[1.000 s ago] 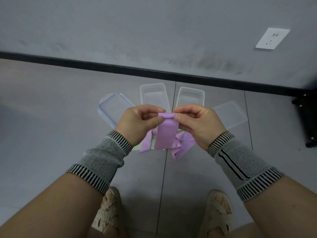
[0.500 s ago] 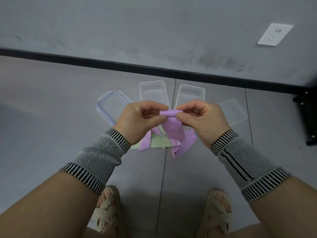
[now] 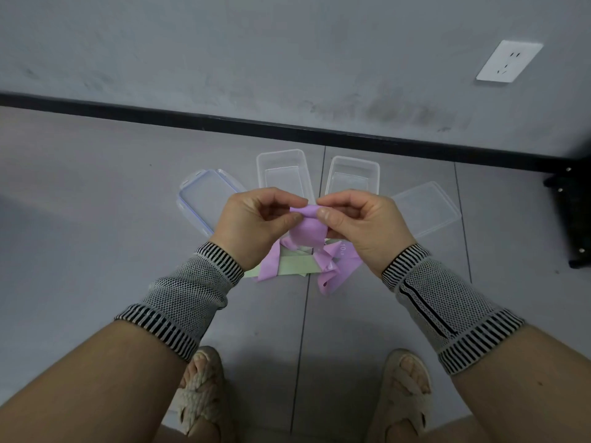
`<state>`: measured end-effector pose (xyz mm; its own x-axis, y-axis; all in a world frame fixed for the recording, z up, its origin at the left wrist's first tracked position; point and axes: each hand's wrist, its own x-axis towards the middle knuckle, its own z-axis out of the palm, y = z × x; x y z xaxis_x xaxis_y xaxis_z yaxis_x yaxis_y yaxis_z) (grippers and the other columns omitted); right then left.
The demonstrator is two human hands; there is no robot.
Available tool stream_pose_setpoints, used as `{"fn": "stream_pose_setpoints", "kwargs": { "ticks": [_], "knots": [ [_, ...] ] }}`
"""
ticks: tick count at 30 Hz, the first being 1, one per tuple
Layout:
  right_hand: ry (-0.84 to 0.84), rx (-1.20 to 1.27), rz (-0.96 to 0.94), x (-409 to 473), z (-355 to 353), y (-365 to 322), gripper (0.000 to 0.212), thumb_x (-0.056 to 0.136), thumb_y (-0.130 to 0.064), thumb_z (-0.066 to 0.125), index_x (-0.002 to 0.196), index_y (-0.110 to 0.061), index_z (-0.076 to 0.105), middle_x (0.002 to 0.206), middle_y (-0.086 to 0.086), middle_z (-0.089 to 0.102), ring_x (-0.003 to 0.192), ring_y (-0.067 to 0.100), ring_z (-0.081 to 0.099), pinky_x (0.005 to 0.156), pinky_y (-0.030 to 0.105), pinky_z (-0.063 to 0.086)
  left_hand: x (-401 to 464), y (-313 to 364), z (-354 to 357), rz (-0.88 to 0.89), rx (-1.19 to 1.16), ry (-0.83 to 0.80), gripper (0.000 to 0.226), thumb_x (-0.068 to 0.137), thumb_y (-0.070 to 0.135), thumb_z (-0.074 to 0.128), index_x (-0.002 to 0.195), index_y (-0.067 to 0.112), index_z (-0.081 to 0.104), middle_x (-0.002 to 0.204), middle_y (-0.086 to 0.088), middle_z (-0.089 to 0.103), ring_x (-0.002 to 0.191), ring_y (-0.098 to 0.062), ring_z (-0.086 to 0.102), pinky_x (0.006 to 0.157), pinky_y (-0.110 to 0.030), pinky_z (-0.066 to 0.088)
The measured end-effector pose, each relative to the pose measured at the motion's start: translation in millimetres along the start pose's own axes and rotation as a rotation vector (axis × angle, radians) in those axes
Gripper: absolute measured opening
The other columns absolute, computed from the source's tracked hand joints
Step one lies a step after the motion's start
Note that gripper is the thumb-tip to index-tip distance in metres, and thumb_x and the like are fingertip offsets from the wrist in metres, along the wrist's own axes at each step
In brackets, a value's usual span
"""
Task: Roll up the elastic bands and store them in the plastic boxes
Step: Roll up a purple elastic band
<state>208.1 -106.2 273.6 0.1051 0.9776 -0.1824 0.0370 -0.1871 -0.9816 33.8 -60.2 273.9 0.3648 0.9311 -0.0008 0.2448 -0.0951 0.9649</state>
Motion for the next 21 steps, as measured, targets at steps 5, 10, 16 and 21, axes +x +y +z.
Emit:
{"fn": "stream_pose_setpoints", "kwargs": {
  "ticks": [5, 10, 16, 21],
  "knots": [
    [0.026, 0.001, -0.039, 0, 1, -6, 0.014, 0.08, -0.002, 0.07, 0.088, -0.013, 0.07, 0.088, 0.016, 0.072, 0.08, 0.023, 0.071, 0.072, 0.034, 0.059, -1, 4, 1, 0.024, 0.013, 0.009, 0.021, 0.079, -0.005, 0.068, 0.095, 0.009, 0.07, 0.09, -0.014, 0.071, 0.085, -0.026, 0.066, 0.08, -0.029, 0.056],
    [0.049, -0.024, -0.083, -1, 0, -11, 0.016, 0.079, 0.001, 0.071, 0.088, -0.013, 0.07, 0.087, 0.015, 0.071, 0.082, 0.028, 0.069, 0.073, 0.035, 0.06, 2, 8, -1, -0.027, -0.041, -0.007, 0.028, 0.079, -0.006, 0.068, 0.092, 0.018, 0.065, 0.095, -0.013, 0.07, 0.088, -0.023, 0.067, 0.083, -0.024, 0.055],
    [0.035, -0.054, -0.145, -3, 3, -17, 0.023, 0.077, 0.004, 0.072, 0.083, -0.018, 0.07, 0.083, 0.005, 0.071, 0.078, 0.022, 0.068, 0.076, 0.03, 0.058, 0, 15, -9, -0.051, -0.076, -0.063, 0.028, 0.077, -0.007, 0.068, 0.087, 0.019, 0.065, 0.079, 0.006, 0.072, 0.076, -0.007, 0.068, 0.075, -0.018, 0.054],
    [0.029, -0.079, -0.212, -8, 8, -23, 0.026, 0.076, 0.007, 0.072, 0.083, -0.018, 0.07, 0.085, 0.006, 0.071, 0.081, 0.022, 0.068, 0.077, 0.029, 0.057, -6, 23, -15, 0.013, -0.127, -0.059, 0.02, 0.077, -0.005, 0.068, 0.086, 0.012, 0.066, 0.074, 0.012, 0.072, 0.074, -0.003, 0.068, 0.072, -0.015, 0.052]
  ]
}}
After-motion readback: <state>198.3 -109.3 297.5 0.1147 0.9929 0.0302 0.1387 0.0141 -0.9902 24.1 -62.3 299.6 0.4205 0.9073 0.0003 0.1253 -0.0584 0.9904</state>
